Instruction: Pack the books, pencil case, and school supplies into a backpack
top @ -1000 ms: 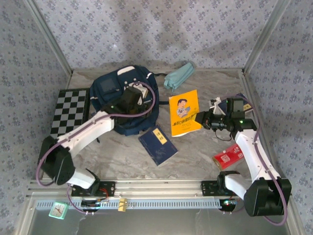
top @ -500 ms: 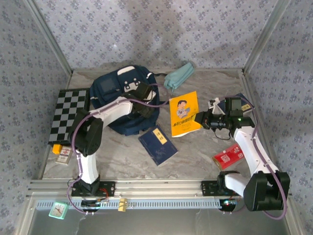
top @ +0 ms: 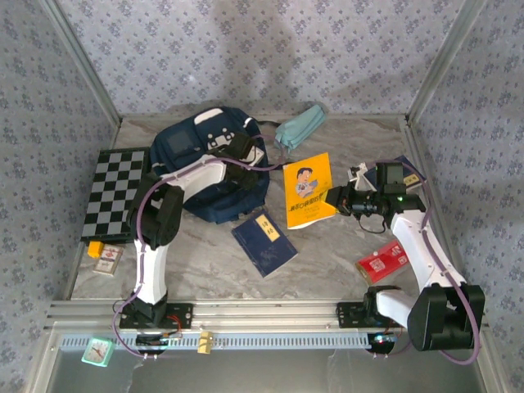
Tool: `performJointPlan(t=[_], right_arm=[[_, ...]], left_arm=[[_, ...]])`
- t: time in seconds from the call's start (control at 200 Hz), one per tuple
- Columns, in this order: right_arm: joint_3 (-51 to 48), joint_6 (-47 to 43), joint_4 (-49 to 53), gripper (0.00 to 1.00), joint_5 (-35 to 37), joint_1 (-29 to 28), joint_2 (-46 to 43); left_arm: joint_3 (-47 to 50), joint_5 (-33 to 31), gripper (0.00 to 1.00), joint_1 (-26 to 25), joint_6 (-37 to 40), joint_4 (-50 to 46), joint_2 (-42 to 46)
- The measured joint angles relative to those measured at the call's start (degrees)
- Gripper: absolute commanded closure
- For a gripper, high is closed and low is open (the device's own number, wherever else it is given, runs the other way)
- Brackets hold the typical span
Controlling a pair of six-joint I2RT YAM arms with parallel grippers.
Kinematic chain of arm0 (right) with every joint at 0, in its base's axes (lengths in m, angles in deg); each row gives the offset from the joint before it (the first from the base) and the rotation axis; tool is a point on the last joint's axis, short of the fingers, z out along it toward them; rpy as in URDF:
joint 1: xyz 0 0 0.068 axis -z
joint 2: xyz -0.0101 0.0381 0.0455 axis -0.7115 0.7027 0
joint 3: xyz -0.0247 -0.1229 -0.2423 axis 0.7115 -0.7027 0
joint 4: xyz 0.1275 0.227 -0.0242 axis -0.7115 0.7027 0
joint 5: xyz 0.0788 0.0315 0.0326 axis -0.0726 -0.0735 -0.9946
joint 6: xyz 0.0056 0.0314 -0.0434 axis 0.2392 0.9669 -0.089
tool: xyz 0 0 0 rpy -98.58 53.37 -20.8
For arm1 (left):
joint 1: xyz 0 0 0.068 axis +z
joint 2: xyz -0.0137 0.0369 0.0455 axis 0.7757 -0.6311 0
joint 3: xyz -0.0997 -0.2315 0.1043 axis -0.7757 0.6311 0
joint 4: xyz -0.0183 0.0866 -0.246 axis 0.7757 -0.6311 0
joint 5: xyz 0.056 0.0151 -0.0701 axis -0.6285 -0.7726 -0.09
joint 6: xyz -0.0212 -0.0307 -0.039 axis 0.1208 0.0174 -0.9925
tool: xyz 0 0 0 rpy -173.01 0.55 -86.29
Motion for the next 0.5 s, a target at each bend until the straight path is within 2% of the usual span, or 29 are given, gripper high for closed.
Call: performJointPlan(t=[0.17,0.5], right_arm=[[0.1,0.0,-0.2,1.00,0.0,0.0,0.1],[0.3,-0.1,-0.2,1.00,0.0,0.3,0.1]], left_arm=[[0.3,2.2,1.00,0.6,0.1,0.0,0.0],[5.7,5.4,1.00,0.2,-1.6,0.9,6.2]])
